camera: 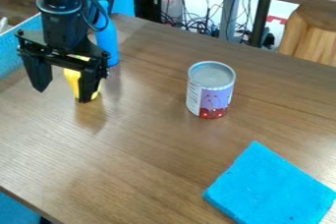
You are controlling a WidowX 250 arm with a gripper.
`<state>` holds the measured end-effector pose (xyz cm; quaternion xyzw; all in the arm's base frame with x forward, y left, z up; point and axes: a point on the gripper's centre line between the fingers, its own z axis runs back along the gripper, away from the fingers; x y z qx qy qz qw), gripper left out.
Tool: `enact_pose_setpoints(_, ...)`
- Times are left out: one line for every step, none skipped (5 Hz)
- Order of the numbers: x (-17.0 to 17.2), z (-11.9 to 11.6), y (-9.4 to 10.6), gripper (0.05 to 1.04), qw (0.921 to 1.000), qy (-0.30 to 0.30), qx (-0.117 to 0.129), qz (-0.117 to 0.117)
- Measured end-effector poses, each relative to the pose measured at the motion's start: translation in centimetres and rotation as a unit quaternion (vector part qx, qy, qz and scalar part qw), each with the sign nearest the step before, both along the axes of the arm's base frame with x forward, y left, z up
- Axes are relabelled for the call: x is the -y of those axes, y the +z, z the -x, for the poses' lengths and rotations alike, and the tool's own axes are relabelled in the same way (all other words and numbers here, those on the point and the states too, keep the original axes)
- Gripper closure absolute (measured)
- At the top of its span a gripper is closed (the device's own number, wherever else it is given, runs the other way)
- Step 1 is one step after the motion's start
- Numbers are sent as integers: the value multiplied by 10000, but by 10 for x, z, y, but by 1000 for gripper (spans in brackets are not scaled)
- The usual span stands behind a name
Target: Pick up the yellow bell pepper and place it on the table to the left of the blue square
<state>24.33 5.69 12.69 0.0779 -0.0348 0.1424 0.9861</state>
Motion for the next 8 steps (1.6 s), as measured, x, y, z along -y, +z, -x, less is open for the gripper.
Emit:
enact_pose_setpoints(1, 2, -7, 83, 9999, 13, -140, 34)
enact_pose_setpoints(0, -14, -11, 83, 9996, 111, -238, 61)
enact_pose_setpoints(-4, -37, -11, 83, 9995, 158, -264, 59)
enact_pose_setpoints(-7, -59, -8, 83, 9996, 145, -215, 68)
enact_pose_setpoints(-26, -70, -5, 83, 9992, 321, -231, 65)
enact_pose_setpoints(-39, -70, -7, 83, 9981, 488, -356, -130)
enact_pose_setpoints(-48, -65, -4, 83, 9956, 670, -492, -429)
enact_pose_setpoints(-49, -64, -3, 83, 9953, 682, -525, -450)
